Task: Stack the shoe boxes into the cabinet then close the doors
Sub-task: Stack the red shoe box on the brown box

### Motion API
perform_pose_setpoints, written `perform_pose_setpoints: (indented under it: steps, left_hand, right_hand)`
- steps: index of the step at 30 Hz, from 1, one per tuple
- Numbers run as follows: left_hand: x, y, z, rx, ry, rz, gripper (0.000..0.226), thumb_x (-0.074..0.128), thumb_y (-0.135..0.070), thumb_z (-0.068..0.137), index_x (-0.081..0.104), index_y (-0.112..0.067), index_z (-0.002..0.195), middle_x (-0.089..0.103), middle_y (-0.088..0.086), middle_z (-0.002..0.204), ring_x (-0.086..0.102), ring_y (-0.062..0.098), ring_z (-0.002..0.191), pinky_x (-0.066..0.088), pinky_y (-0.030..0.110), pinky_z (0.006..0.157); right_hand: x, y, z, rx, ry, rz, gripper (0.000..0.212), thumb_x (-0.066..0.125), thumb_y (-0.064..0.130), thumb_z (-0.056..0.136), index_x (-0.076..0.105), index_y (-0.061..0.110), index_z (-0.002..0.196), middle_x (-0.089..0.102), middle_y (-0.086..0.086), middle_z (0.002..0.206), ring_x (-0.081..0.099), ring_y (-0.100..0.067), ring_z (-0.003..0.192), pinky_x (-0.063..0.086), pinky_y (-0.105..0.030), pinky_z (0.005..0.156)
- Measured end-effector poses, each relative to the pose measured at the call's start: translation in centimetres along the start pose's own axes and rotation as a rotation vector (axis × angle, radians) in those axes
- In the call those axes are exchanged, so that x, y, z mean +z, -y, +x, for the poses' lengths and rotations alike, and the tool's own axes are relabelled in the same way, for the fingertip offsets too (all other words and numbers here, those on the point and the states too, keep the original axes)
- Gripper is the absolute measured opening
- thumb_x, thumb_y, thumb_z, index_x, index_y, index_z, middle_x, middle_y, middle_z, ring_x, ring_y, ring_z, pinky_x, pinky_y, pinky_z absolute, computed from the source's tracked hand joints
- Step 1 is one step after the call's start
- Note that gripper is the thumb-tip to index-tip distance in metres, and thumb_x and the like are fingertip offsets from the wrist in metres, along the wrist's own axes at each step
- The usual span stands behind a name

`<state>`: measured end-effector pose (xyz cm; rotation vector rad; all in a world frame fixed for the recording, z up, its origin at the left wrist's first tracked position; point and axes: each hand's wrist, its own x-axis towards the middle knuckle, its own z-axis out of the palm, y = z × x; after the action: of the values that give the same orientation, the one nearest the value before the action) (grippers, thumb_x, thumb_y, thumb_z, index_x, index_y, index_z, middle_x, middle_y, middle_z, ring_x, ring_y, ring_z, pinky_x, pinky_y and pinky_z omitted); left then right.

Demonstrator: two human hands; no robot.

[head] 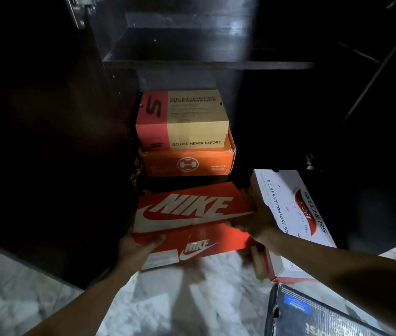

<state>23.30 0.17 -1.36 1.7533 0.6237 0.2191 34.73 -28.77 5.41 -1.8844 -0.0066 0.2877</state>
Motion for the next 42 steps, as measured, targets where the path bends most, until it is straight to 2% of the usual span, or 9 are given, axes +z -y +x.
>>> perform_pose_setpoints:
  steps: [2, 4, 6, 9, 12, 16, 25, 31, 42]
  left_hand:
    - [0.2, -1.9, -0.5, 0.013, -0.029, -0.04, 0.082, 0.092, -0.039, 0.052, 0.061, -0.018, 0.125, 0.068, -0.008, 0.107, 0.064, 0.017, 0.102, 0.05, 0.035, 0.094]
    - [0.5, -3.7, -0.8, 0.028, -0.081, -0.093, 0.084, 0.093, -0.041, 0.056, 0.059, -0.015, 0.127, 0.064, -0.004, 0.109, 0.061, 0.019, 0.1, 0.048, 0.033, 0.091]
    - [0.8, -5.3, -1.2, 0.015, -0.099, -0.154, 0.072, 0.087, -0.034, 0.065, 0.058, -0.016, 0.128, 0.062, -0.001, 0.111, 0.058, 0.02, 0.101, 0.046, 0.034, 0.09]
    - [1.0, -7.5, -1.3, 0.046, -0.098, -0.203, 0.065, 0.083, -0.037, 0.065, 0.058, -0.027, 0.124, 0.063, -0.005, 0.112, 0.06, 0.019, 0.101, 0.047, 0.036, 0.092]
    - [1.4, -9.9, -1.1, 0.089, -0.088, -0.263, 0.07, 0.082, -0.043, 0.062, 0.057, -0.032, 0.126, 0.065, -0.015, 0.105, 0.063, 0.009, 0.095, 0.048, 0.037, 0.089]
    - [1.1, -12.6, -0.7, 0.122, -0.035, -0.329, 0.071, 0.084, -0.04, 0.065, 0.058, -0.032, 0.13, 0.068, -0.016, 0.112, 0.063, 0.007, 0.104, 0.05, 0.04, 0.092]
    - [1.4, -17.2, -0.5, 0.162, -0.1, -0.323, 0.083, 0.089, -0.043, 0.061, 0.051, -0.04, 0.136, 0.066, -0.007, 0.123, 0.064, 0.019, 0.111, 0.054, 0.051, 0.092]
    - [1.4, -19.2, 0.4, 0.276, -0.087, -0.251, 0.075, 0.084, -0.048, 0.068, 0.05, -0.04, 0.134, 0.067, -0.008, 0.119, 0.068, 0.019, 0.104, 0.06, 0.047, 0.084]
    - [0.7, -21.0, 3.2, 0.391, -0.096, -0.374, 0.049, 0.076, -0.032, 0.086, 0.054, -0.035, 0.13, 0.068, -0.004, 0.119, 0.071, 0.02, 0.102, 0.061, 0.036, 0.078]
  right_hand:
    - [-0.5, 0.3, 0.2, -0.002, -0.05, -0.012, 0.079, 0.087, -0.009, 0.062, 0.052, 0.022, 0.127, 0.071, -0.002, 0.103, 0.068, -0.009, 0.072, 0.054, -0.028, 0.049]
    - [-1.2, 1.2, 0.3, 0.009, -0.107, 0.008, 0.069, 0.087, -0.004, 0.063, 0.059, 0.022, 0.12, 0.073, -0.006, 0.105, 0.069, -0.018, 0.078, 0.061, -0.046, 0.068]
    - [-1.9, 2.0, 0.5, 0.013, -0.141, 0.046, 0.071, 0.09, 0.0, 0.06, 0.062, 0.018, 0.123, 0.072, 0.003, 0.1, 0.067, -0.012, 0.084, 0.059, -0.039, 0.084]
    - [-3.1, 4.0, 0.6, -0.024, -0.152, 0.086, 0.073, 0.095, 0.011, 0.057, 0.065, 0.022, 0.123, 0.071, 0.013, 0.095, 0.066, -0.001, 0.082, 0.053, -0.018, 0.078]
    - [-4.3, 5.3, 0.6, -0.06, -0.158, 0.117, 0.061, 0.098, 0.019, 0.052, 0.073, 0.023, 0.107, 0.077, 0.007, 0.098, 0.073, -0.009, 0.085, 0.057, -0.022, 0.076]
    - [-5.7, 6.5, 0.9, -0.113, -0.106, 0.336, 0.057, 0.092, -0.001, 0.052, 0.07, 0.004, 0.104, 0.076, -0.012, 0.104, 0.075, -0.014, 0.087, 0.06, -0.032, 0.085]
    - [-6.2, 8.2, 1.4, -0.295, -0.164, 0.466, 0.058, 0.081, -0.012, 0.068, 0.064, 0.022, 0.112, 0.072, 0.008, 0.102, 0.072, 0.002, 0.086, 0.056, -0.013, 0.073]
    - [-6.8, 8.7, 2.2, -0.328, -0.175, 0.439, 0.076, 0.086, 0.003, 0.069, 0.055, 0.016, 0.137, 0.072, 0.005, 0.112, 0.071, -0.002, 0.098, 0.059, -0.021, 0.08]
    - [-5.0, 9.8, 3.7, -0.545, -0.22, 0.408, 0.065, 0.082, -0.005, 0.073, 0.057, 0.013, 0.13, 0.076, 0.003, 0.108, 0.072, -0.013, 0.103, 0.057, -0.021, 0.082]
